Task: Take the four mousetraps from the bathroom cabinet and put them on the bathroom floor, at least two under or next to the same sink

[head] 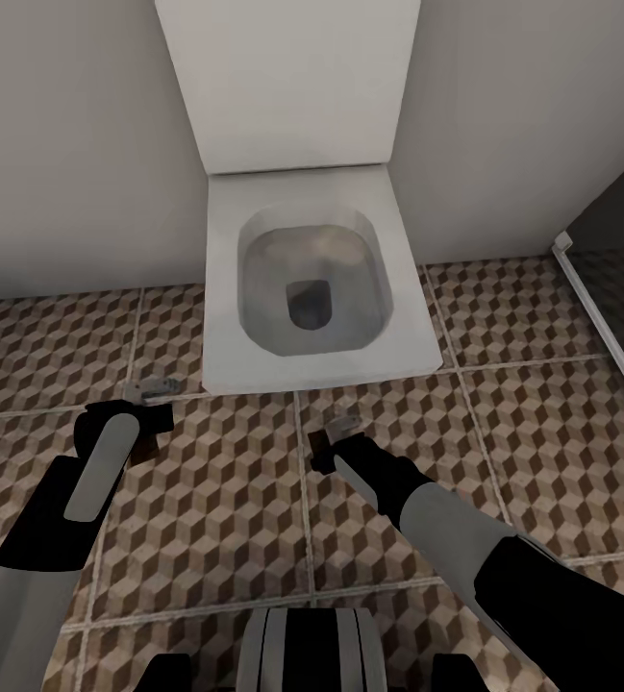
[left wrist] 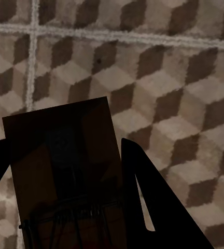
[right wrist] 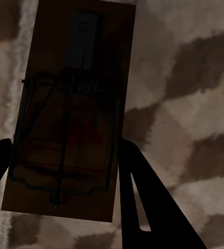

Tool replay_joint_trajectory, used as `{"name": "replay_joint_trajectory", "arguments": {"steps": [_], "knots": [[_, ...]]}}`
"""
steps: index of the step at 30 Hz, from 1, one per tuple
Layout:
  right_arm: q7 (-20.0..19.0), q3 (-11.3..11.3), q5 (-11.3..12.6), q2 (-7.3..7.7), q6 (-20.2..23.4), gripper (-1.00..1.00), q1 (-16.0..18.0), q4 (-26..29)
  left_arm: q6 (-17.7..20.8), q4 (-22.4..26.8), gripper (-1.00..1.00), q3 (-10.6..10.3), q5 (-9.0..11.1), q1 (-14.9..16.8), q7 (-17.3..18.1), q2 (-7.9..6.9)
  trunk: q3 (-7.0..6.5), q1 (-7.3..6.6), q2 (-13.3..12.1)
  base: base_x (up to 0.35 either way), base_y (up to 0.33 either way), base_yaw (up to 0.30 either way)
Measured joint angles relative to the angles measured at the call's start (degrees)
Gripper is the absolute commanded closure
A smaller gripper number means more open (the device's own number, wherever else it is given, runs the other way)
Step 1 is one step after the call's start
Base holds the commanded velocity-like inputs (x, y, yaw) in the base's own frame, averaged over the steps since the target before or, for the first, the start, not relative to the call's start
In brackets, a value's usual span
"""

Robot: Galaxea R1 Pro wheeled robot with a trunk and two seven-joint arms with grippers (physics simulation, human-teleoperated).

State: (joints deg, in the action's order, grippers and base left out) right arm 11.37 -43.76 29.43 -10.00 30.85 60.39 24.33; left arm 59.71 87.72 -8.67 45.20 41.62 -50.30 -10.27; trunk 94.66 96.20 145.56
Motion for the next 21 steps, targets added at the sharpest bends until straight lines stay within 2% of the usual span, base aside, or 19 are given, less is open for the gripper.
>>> {"name": "replay_joint_trajectory", "arguments": {"steps": [21], "knots": [[0.0,0.0,0.0,0.0,-0.07,1.0,1.2,0.09,0.0,0.14,1.0,0.0,0.0,0.0,-0.03,0.05,0.0,0.0,0.0,0.0,0.0,0.0]]}}
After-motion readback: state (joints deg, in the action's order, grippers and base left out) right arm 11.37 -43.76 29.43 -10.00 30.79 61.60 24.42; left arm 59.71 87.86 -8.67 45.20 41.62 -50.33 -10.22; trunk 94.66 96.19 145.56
